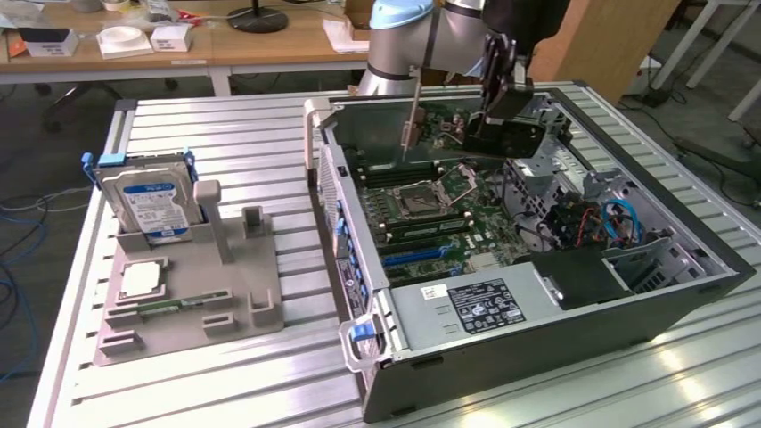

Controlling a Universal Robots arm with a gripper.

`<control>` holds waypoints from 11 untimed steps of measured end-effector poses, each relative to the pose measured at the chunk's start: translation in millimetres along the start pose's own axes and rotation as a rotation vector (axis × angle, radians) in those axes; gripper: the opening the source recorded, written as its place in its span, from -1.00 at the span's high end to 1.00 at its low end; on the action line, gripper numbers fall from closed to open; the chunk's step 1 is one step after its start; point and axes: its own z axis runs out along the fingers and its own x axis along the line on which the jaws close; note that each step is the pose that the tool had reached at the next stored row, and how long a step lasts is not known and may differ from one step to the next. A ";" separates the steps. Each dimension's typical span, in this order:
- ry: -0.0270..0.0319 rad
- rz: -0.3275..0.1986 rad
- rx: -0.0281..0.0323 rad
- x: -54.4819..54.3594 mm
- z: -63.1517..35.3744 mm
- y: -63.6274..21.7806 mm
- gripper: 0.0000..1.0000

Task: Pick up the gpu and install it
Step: 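Insert the gpu into the slot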

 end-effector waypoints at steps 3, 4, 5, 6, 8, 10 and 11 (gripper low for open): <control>-0.0028 -0.021 -0.0016 0.5 2.5 1.4 0.47; -0.0028 -0.029 -0.0023 0.6 3.7 1.8 0.47; -0.0029 -0.037 -0.0030 0.8 5.4 2.3 0.47; -0.0030 -0.044 -0.0037 1.0 6.9 2.8 0.47; -0.0032 -0.060 -0.0048 1.4 9.9 3.8 0.47; -0.0037 -0.075 -0.0061 1.7 13.1 4.9 0.47; -0.0038 -0.083 -0.0070 1.9 14.6 5.4 0.47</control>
